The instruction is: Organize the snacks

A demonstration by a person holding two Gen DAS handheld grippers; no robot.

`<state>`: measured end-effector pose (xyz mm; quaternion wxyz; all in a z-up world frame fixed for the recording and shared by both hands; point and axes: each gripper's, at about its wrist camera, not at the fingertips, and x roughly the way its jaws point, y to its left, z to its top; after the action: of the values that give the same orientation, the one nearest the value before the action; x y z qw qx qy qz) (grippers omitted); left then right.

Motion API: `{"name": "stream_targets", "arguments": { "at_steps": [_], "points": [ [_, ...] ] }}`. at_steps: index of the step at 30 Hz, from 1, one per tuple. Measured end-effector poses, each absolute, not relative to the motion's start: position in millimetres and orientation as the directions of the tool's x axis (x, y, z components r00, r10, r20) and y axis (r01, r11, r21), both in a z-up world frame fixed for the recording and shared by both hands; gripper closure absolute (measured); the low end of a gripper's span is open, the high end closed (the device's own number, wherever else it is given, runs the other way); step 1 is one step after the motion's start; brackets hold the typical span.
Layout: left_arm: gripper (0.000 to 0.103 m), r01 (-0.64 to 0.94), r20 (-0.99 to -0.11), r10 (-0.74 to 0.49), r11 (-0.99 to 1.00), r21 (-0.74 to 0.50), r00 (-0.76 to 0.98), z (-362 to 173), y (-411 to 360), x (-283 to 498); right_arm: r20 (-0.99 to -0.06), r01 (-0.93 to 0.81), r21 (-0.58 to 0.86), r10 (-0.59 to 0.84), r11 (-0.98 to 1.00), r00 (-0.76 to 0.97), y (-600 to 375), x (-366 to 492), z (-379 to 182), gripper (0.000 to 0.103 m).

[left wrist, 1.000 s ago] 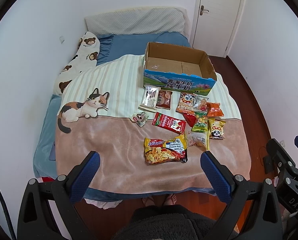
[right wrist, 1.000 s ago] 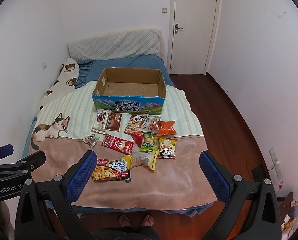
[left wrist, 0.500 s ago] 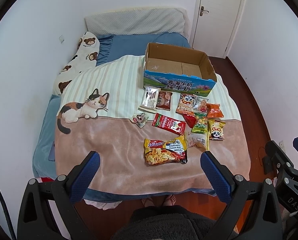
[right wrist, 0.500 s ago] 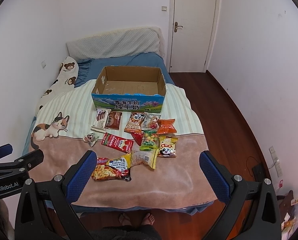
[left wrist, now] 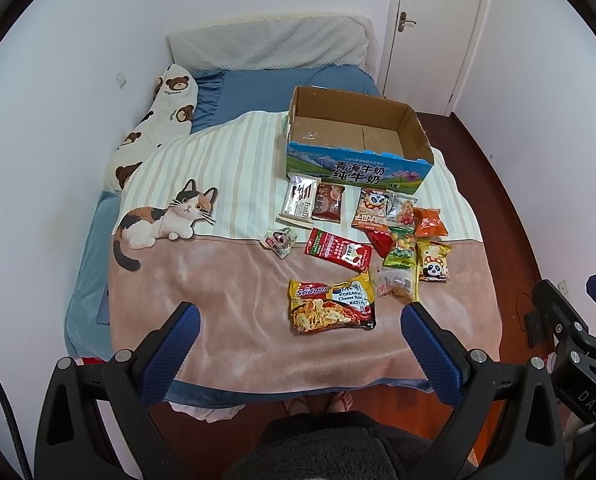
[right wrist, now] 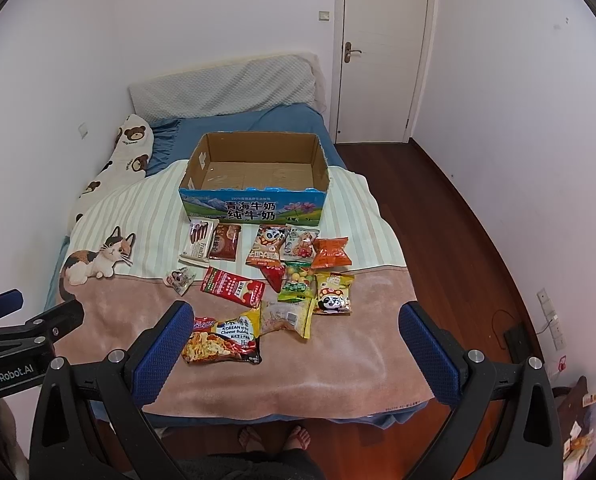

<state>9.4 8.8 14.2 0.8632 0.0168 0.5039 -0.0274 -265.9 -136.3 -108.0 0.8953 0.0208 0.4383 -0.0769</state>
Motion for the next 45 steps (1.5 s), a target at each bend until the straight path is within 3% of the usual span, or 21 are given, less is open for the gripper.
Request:
{"name": "stream_targets", "arguments": {
  "at_steps": [13, 17, 23, 29, 33, 39, 45],
  "points": [
    [0.000, 0.060, -0.878, -0.005, 0.998, 0.027, 0.478, -6.4, 13.8, 24.3, -0.818, 0.177, 0.013, -0.091, 0.984, 0.567, -140.6, -253.7, -123.0, 0.000],
    [0.000, 0.065, -0.920, -0.007, 0.998, 0.019, 0.393, -47.6, 20.5, 48.2, -0.852, 0.207, 0.049, -0.068, 0.977, 0.520, -150.0, -242.0, -149.3, 0.000],
    [0.000, -0.004, -0.982, -0.130, 0.991, -0.132, 0.139, -135.5, 27.9, 82.6, -0.916, 0.257, 0.048, -0.060, 0.965, 0.397, -174.5, -218.0, -216.9, 0.000],
    [0.002, -0.313, -0.941, -0.328, 0.906, -0.287, -0.088, -222.2, 36.0, 100.7, -0.958, 0.272, 0.079, -0.002, 0.959, 0.286, -205.7, -186.6, -278.6, 0.000],
    [0.002, -0.543, -0.880, -0.458, 0.775, -0.324, -0.127, -263.4, 41.9, 102.3, -0.971, 0.231, 0.084, 0.028, 0.969, 0.236, -218.9, -156.7, -315.1, 0.000],
    [0.002, -0.780, -0.795, -0.593, 0.556, -0.288, -0.129, -317.6, 35.8, 117.7, -0.985, 0.145, 0.106, 0.084, 0.984, 0.150, -230.9, -114.3, -367.2, 0.000],
    [0.002, -0.871, -0.808, -0.572, 0.459, -0.175, -0.139, -353.3, 24.3, 139.6, -0.989, 0.081, 0.120, 0.112, 0.989, 0.100, -231.4, -86.9, -400.2, 0.000]
  ]
}}
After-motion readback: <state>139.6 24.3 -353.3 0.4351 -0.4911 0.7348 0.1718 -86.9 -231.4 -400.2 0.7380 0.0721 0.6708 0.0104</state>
